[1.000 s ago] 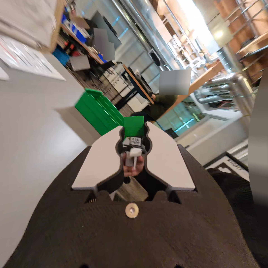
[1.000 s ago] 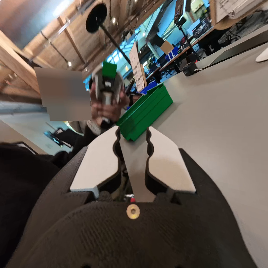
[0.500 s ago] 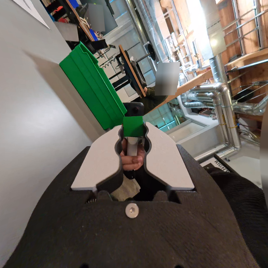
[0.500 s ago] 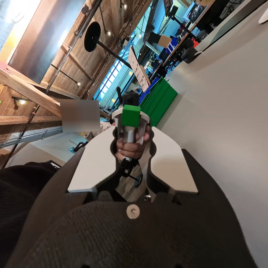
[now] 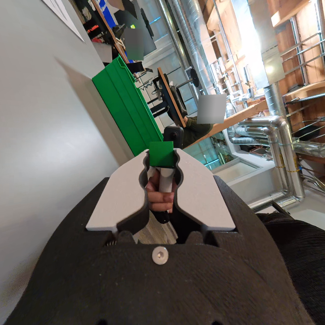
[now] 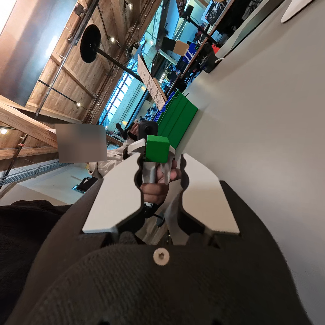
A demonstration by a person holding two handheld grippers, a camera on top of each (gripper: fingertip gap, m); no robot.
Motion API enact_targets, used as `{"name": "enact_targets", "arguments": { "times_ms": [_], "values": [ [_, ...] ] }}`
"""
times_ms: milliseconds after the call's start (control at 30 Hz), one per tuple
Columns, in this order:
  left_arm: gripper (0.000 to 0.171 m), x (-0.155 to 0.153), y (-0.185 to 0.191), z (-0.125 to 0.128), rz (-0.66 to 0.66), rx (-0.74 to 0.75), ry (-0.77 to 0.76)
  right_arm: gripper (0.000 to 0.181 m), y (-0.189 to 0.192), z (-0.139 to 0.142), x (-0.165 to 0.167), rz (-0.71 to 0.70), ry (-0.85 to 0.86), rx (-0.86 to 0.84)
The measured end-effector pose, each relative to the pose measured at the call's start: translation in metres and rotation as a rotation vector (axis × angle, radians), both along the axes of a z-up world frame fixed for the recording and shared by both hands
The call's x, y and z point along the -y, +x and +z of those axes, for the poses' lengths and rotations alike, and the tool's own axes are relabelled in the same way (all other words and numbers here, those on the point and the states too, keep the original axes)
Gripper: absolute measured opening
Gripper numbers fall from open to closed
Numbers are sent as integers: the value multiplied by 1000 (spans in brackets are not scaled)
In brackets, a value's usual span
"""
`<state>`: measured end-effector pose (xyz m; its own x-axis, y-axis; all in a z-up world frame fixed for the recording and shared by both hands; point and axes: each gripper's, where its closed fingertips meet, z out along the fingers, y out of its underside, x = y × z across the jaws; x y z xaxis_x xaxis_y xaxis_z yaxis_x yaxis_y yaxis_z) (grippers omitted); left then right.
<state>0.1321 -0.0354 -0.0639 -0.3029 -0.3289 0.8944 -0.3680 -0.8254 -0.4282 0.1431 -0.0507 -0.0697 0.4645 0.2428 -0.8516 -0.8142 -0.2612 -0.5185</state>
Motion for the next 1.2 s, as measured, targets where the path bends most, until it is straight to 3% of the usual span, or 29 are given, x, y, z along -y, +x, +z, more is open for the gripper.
{"name": "enact_targets", "arguments": {
  "times_ms": [400, 600, 1200],
  "values": [
    [26, 7, -2, -1, 53, 12, -16, 40, -4, -2, -1, 49, -6, -32],
    [26, 8, -2, -5, 49, -5, -28, 26, -6, 0, 1, 67, 9, -43],
    [26, 14, -3, -5, 26, 6, 6, 26, -10, 0, 1, 86, 11, -24]
  ]
}}
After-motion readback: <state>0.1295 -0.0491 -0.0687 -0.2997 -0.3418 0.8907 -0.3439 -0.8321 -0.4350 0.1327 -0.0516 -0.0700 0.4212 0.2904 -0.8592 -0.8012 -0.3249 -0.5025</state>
